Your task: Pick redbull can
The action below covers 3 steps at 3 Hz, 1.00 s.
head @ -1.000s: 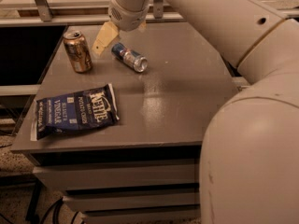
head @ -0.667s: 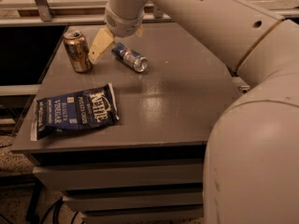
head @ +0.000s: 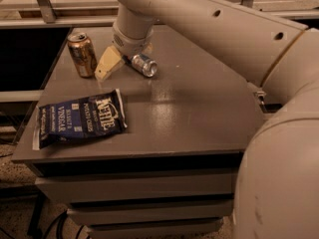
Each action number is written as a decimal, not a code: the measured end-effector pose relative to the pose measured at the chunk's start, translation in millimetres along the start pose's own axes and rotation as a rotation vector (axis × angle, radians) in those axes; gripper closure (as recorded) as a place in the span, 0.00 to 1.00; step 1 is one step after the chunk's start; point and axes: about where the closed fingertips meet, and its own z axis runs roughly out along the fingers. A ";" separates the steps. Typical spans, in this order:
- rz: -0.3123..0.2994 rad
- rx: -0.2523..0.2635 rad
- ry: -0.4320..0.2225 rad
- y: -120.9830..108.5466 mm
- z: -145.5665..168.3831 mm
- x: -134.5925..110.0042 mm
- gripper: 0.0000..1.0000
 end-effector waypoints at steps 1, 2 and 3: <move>0.007 -0.002 0.001 3.0 9.9 11.3 0.00; 0.018 -0.008 -0.001 1.1 18.2 20.7 0.00; 0.027 -0.012 0.001 -4.2 26.6 27.4 0.00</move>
Offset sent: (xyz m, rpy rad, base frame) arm -0.0078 -0.0158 -0.0368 0.0261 0.0134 -0.0245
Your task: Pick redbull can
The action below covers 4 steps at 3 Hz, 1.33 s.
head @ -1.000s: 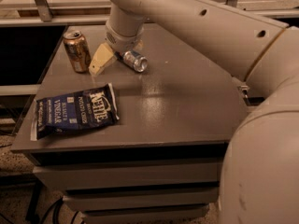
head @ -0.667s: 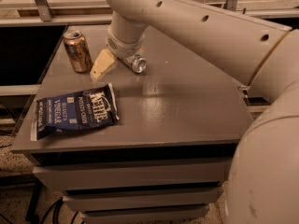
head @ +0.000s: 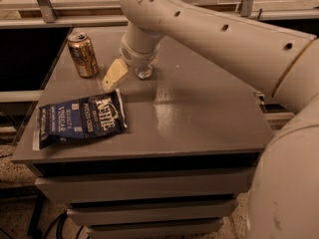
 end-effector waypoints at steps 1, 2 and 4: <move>0.011 0.001 0.006 -8.5 6.9 3.6 0.00; 0.029 0.034 0.021 -21.4 8.5 4.8 0.00; 0.068 0.112 0.050 -44.6 -0.2 3.4 0.00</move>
Offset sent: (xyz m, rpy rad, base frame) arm 0.0261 -0.0289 -0.0079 -0.0541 -0.0091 -0.0836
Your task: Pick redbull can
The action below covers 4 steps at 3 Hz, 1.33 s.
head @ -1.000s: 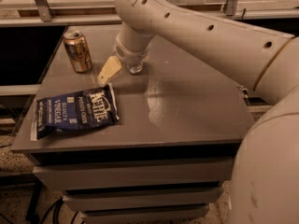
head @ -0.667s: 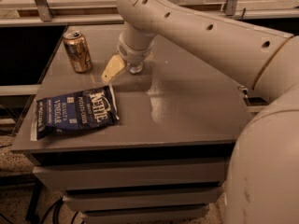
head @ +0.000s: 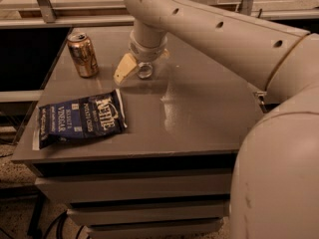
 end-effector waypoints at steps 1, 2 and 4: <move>0.015 0.020 0.002 -4.9 -0.6 -4.2 0.18; 0.021 0.024 -0.001 -6.1 0.6 -8.5 0.41; 0.019 0.024 -0.004 -7.0 -0.7 -9.4 0.87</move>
Offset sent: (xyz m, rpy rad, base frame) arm 0.0154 0.0008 0.0090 -0.0034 -0.0234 -0.0411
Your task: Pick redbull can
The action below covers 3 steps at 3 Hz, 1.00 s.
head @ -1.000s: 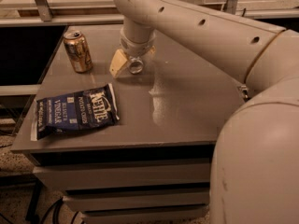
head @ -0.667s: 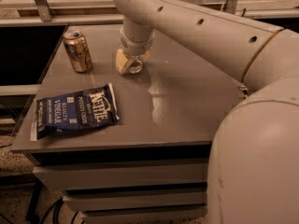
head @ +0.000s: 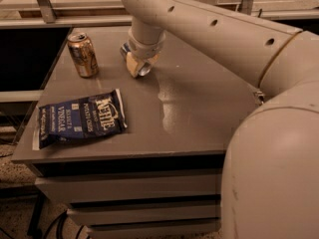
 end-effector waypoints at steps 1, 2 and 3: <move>0.002 0.004 -0.007 -4.1 -6.5 1.9 1.00; 0.011 0.015 -0.022 -13.6 -19.7 4.6 1.00; 0.018 0.023 -0.039 -24.4 -36.1 6.9 1.00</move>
Offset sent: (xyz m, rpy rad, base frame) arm -0.0044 -0.0335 0.0369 0.0147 -0.0520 -0.0317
